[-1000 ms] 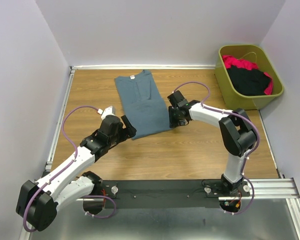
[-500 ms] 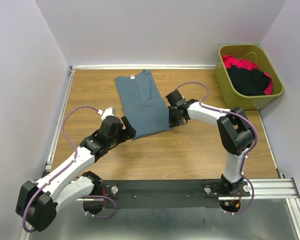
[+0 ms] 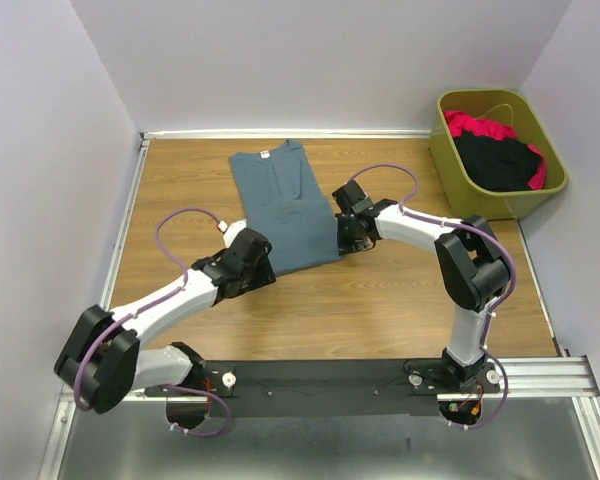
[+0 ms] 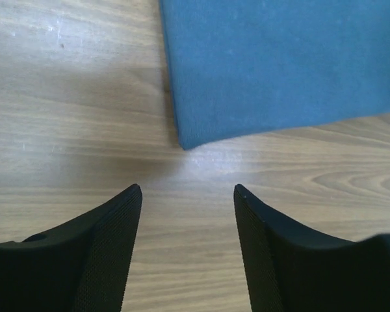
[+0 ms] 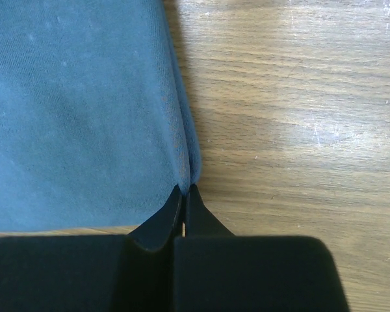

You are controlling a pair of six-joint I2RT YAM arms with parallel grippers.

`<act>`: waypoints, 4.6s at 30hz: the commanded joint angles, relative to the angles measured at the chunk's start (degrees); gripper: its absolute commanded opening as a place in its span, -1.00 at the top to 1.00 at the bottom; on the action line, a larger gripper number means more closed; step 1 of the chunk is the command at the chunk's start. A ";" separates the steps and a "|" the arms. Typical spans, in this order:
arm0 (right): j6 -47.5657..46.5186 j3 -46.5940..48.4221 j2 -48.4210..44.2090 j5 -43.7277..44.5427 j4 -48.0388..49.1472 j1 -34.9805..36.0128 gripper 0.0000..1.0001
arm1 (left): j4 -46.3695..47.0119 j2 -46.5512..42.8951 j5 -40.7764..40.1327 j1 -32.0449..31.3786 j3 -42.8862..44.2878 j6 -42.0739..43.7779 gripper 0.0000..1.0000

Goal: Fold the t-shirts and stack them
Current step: Fold the tshirt

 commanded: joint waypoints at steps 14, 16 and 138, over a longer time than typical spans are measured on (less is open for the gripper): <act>-5.71 -7.41 2.59 -1.77 -6.36 0.74 0.99 | -2.46 14.28 -10.20 -2.38 9.29 -6.13 -0.15; -6.07 -7.94 2.41 -1.95 -6.18 0.74 0.99 | -2.54 15.42 -10.64 -2.38 9.82 -6.39 -0.15; -5.98 40.14 14.80 2.00 -25.08 -3.47 0.99 | 17.13 11.46 -3.08 12.39 11.14 13.81 1.00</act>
